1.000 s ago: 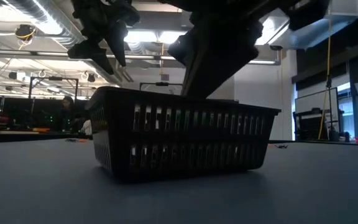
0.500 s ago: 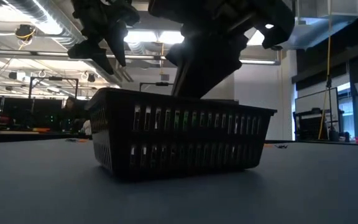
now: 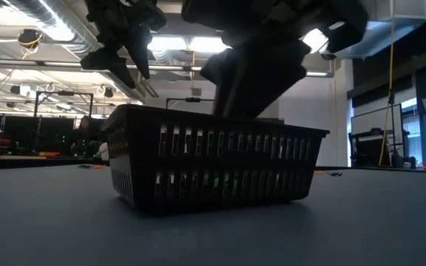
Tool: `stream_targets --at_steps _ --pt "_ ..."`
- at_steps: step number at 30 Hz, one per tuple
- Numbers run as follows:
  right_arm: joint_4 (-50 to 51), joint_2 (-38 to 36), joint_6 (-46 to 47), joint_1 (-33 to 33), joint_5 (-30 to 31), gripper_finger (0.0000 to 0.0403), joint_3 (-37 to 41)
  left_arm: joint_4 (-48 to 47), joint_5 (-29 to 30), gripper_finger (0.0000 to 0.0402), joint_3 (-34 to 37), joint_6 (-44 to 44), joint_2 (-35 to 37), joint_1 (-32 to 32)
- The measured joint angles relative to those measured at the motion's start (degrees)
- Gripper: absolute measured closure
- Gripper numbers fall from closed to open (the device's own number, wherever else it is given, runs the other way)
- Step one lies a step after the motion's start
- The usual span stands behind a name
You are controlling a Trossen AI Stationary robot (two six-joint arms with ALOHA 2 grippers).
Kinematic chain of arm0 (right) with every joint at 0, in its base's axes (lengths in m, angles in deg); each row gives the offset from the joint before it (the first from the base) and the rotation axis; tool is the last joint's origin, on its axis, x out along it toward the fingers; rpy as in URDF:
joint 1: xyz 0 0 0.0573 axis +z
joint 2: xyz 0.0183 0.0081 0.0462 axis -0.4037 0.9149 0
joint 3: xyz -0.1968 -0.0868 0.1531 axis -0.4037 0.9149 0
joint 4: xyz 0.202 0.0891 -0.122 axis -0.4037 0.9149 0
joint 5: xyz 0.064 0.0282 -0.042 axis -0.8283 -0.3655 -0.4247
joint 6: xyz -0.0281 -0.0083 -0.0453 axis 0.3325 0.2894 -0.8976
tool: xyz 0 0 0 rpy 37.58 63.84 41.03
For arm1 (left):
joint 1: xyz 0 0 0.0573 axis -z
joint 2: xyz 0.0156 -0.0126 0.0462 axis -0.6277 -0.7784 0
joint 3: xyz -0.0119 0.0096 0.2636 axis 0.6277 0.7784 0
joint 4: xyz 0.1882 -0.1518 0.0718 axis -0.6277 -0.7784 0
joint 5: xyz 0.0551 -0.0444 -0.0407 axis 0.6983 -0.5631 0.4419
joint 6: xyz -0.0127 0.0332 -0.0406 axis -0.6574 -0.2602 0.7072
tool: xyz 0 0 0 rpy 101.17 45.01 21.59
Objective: Sort Halloween decoration
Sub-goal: Put the green skeleton toy into the center black bin
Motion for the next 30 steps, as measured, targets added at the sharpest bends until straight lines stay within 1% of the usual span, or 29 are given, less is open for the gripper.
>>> stream_targets --at_steps 3,9,16,22,26,30 --pt "0.3 0.0 0.0 0.0 -3.1 0.0293 0.0 0.0 0.0 0.0226 0.0 0.0 0.0 0.0" --pt "-1.2 1.9 0.1 0.0 -4.5 0.0293 0.0 0.0 0.0 0.0226 0.0 0.0 0.0 0.0" --pt "-2.2 4.7 0.4 0.0 -8.5 0.0293 0.0 0.0 0.0 0.0226 0.0 0.0 0.0 0.0" --pt "-2.5 4.8 2.3 0.0 -8.3 0.0293 0.0 0.0 0.0 0.0226 0.0 0.0 0.0 0.0" --pt "-1.7 4.8 3.0 0.0 -5.6 0.0293 0.0 0.0 0.0 0.0226 0.0 0.0 0.0 0.0" --pt "-1.2 4.9 3.2 0.0 -5.0 0.0286 -0.8 0.0 0.0 0.0226 0.0 0.0 0.0 0.0"
